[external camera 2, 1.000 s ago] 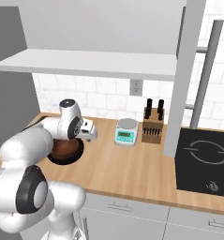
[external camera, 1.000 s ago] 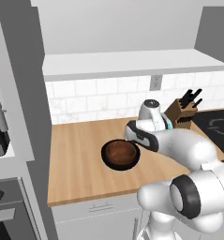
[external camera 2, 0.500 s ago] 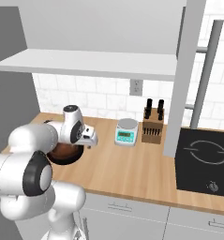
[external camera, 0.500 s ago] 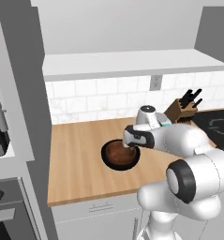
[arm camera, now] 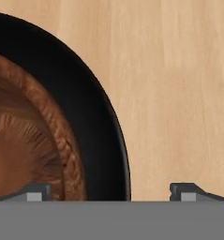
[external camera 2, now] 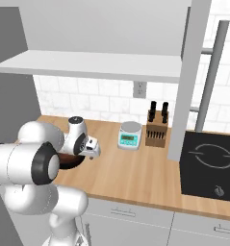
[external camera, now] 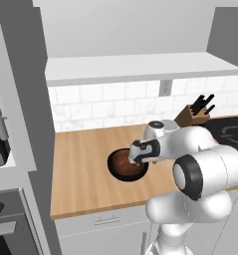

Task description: Pick up the bowls on the counter and stack them on top of one another in the open cabinet. Place the smaller bowl on top of the larger bowl.

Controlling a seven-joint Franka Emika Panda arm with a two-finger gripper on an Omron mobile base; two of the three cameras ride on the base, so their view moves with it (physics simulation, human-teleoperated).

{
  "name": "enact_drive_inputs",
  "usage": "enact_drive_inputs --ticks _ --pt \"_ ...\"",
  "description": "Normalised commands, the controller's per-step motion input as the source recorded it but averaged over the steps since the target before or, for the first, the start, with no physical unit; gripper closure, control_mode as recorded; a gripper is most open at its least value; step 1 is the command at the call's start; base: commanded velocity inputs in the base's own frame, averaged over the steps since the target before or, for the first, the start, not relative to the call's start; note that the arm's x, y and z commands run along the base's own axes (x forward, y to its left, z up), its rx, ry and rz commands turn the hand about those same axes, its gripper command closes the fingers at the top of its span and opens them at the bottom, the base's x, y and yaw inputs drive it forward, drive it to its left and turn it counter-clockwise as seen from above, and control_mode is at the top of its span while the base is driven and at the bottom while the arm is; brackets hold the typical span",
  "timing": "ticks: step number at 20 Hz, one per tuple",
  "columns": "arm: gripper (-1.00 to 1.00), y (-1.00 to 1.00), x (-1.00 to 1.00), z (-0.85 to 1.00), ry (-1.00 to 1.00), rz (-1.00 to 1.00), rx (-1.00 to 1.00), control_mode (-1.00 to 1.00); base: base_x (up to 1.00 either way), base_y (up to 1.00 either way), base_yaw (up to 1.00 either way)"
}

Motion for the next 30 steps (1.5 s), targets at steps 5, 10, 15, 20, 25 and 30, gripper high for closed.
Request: enact_drive_inputs --ticks 5,10,15,20,25,30 --pt "1.00 0.05 0.00 -0.25 0.00 0.00 0.03 -1.00 0.00 0.00 0.00" --pt "1.00 -0.01 0.00 0.00 0.00 0.00 0.00 -1.00 0.00 0.00 0.00" --pt "1.00 -0.04 -0.15 0.23 -0.07 -0.01 0.04 -1.00 0.00 0.00 0.00" --pt "1.00 -0.25 -0.57 0.69 -0.23 -0.09 0.09 -1.00 0.00 0.00 0.00" --pt "1.00 -0.63 -0.67 0.99 -0.27 -0.24 0.18 -1.00 0.00 0.00 0.00" --pt "1.00 -0.57 -0.61 1.00 -0.18 -0.29 0.23 -1.00 0.00 0.00 0.00"
